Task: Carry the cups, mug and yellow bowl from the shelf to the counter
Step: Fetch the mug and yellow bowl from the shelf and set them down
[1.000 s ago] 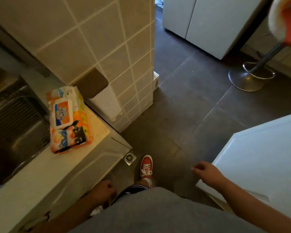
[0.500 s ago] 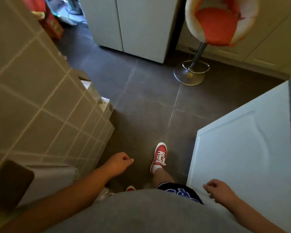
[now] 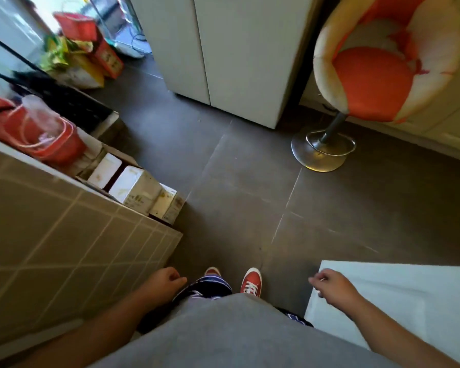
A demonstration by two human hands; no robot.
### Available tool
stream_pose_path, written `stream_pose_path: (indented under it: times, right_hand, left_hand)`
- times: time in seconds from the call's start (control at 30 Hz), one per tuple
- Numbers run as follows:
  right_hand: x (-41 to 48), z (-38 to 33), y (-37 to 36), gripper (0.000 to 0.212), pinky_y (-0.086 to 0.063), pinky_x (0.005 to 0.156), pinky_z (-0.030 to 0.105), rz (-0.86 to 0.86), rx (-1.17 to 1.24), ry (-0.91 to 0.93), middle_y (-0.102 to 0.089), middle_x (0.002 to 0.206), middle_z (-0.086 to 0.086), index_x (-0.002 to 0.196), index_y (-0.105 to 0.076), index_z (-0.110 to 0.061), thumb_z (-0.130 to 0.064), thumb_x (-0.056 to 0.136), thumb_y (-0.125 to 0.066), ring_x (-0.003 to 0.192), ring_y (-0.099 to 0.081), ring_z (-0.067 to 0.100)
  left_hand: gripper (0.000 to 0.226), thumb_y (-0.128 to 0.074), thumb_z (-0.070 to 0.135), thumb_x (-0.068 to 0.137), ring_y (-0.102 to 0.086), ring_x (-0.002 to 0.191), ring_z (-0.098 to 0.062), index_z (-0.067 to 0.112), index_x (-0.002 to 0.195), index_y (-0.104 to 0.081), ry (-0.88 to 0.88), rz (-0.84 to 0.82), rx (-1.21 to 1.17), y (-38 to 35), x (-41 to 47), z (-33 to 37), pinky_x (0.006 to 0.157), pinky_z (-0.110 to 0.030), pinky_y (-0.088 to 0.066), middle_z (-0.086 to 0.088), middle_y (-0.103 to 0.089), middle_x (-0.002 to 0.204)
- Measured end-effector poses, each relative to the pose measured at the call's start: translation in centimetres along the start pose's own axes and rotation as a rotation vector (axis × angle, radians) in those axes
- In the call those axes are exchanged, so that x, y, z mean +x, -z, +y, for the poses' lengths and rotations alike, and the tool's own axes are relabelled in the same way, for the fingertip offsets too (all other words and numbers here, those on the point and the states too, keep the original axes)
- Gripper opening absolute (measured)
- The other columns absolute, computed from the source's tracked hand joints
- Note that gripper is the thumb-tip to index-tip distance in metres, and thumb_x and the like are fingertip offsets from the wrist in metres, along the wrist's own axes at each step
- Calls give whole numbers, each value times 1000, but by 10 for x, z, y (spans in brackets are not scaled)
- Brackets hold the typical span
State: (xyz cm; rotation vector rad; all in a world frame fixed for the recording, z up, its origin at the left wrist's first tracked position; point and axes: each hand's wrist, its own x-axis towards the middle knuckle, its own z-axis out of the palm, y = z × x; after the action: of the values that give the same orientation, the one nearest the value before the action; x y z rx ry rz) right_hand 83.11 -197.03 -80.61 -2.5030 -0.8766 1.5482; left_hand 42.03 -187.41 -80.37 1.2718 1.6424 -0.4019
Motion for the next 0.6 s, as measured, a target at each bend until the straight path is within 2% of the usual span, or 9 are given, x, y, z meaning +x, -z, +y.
stream_pose_path:
  times: [0.17,0.3,0.37,0.5,0.6]
  right_hand:
    - [67,-97,28,19,-46,69,31,-59,-73,132,-67,80,10,87,-66,-8,-28,86,-69,75,-62,26]
    - [119,-168,48,16,-53,80,39,-63,-121,186,-70,86,11,87,-67,-11,-27,85,-70,84,-67,30]
    - [139,-194,62,15,-54,79,39,-43,-132,187,-69,80,9,82,-67,-13,-27,83,-71,80,-66,29]
    - [169,-234,97,13,-52,76,35,-23,-157,154,-68,74,3,78,-66,-18,-29,82,-72,75,-65,24]
    - [187,-256,124,14,-51,74,34,-4,-172,114,-70,80,4,80,-67,-18,-31,82,-71,81,-68,26]
  left_hand:
    - [11,-59,34,93,-62,81,-13,23,92,-60,87,-38,-31,27,27,2,67,-26,-47,-1,-65,90]
    - [12,-60,37,91,-63,87,-10,26,95,-60,156,-66,-69,59,70,20,74,-26,-51,2,-65,96]
    - [16,-61,40,90,-63,88,-10,26,96,-61,172,-57,-64,81,95,36,78,-28,-53,3,-65,97]
    - [20,-60,45,89,-60,81,-8,25,91,-61,127,-2,-27,132,133,83,63,-23,-44,5,-64,92]
    - [26,-59,47,87,-63,85,-10,24,97,-66,87,21,-43,172,157,126,72,-28,-51,4,-67,96]
